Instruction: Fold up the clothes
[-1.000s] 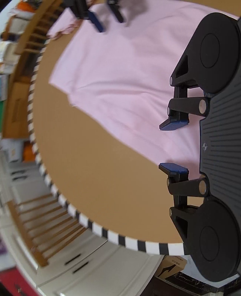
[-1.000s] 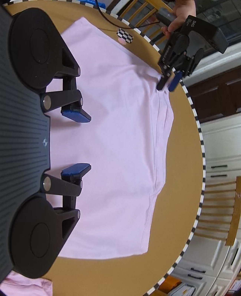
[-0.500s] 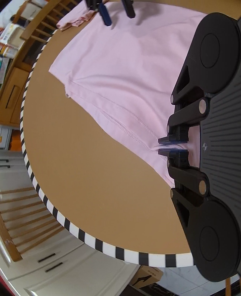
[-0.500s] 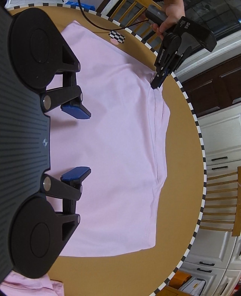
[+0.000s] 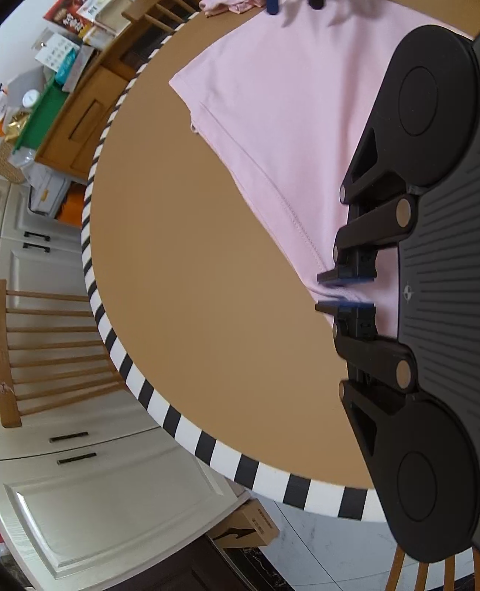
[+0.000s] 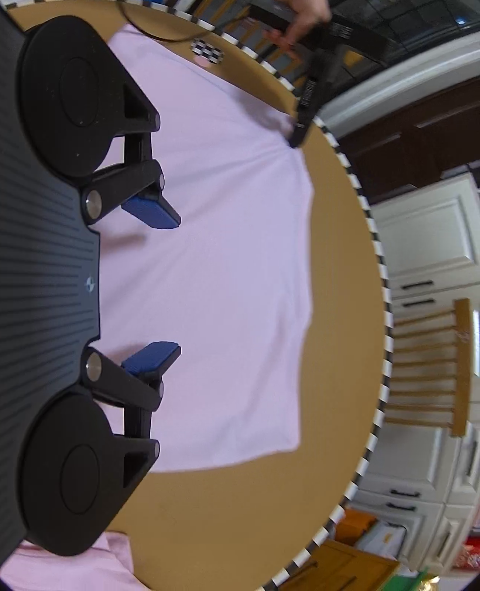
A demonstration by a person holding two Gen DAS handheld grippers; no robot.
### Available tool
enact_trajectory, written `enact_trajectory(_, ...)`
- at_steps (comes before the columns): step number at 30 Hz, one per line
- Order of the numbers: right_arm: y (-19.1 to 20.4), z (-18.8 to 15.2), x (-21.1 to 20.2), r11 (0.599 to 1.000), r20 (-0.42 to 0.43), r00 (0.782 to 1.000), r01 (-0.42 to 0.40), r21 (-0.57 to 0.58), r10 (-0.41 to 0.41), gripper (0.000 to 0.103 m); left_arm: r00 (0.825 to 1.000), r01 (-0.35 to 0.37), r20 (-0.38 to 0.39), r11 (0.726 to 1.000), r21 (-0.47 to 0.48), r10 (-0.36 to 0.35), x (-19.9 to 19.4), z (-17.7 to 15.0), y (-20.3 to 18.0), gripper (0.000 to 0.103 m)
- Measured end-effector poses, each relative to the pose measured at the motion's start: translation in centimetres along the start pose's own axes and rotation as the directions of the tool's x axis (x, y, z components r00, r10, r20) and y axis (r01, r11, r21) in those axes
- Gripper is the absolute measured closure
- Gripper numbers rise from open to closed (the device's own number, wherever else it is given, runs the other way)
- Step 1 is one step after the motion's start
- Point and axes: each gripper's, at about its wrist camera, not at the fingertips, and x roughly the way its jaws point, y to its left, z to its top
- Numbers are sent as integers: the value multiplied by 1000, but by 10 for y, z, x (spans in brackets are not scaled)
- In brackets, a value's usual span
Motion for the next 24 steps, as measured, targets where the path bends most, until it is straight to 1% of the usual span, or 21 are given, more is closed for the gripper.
enact_trajectory(1,-4,1,0,1000,25,1000,14,18,-14,38,1000,-8,5,1000,-13,8,-4,-4,-4,46)
enact_trajectory(2,-10,3,2,999,42,999,28,44,-29,48,1000,-16,9,1000,-27,16,-8,-8,-8,43)
enact_trajectory(3,-17,5,6,996,51,998,40,75,-44,55,1000,-24,14,999,-40,24,-13,-11,-12,37)
enact_trajectory(4,-23,7,10,993,51,997,57,102,-62,82,999,-31,18,998,-54,32,-17,-15,-15,35)
enact_trajectory(5,-30,9,16,990,34,996,80,118,-85,100,999,-39,22,997,-68,41,-21,-19,-19,35)
enact_trajectory(6,-36,11,23,986,13,995,99,132,-101,100,998,-47,26,996,-81,49,-25,-23,-23,35)
enact_trajectory(9,-44,11,35,986,-47,995,98,138,-92,100,997,-69,38,990,-122,74,-38,-34,-35,35)
enact_trajectory(11,-41,8,34,990,-49,994,103,99,-98,97,995,-84,45,985,-149,91,-46,-42,-42,36)
enact_trajectory(12,-40,6,33,991,-51,993,106,82,-102,97,994,-91,48,982,-163,100,-50,-46,-46,39)
enact_trajectory(13,-39,4,32,991,-52,993,113,73,-110,96,993,-98,51,979,-176,109,-54,-49,-50,40)
enact_trajectory(14,-38,2,30,990,-54,991,123,66,-119,95,993,-96,43,977,-189,106,-59,-58,-62,40)
enact_trajectory(15,-38,1,27,990,-53,991,127,63,-124,93,996,-78,35,977,-197,86,-65,-68,-75,40)
enact_trajectory(17,-38,-5,13,991,-27,994,107,78,-105,92,998,-45,23,978,-204,50,-73,-88,-100,40)
enact_trajectory(19,-38,-14,-1,992,-7,994,105,68,-105,90,1000,-21,8,971,-237,24,-78,-110,-119,39)
enact_trajectory(20,-38,-18,-7,993,-5,994,107,59,-107,88,1000,6,-6,964,-266,-8,-78,-119,-126,39)
enact_trajectory(21,-39,-24,-8,993,-17,994,112,47,-111,88,1000,5,-28,960,-280,-13,-74,-126,-133,39)
enact_trajectory(22,-40,-29,-7,991,-39,991,129,31,-127,88,999,-2,-50,957,-291,-13,-71,-133,-140,43)
enact_trajectory(24,-44,-39,-4,988,-62,987,152,7,-151,90,997,-67,-47,958,-279,56,-72,-141,-153,44)
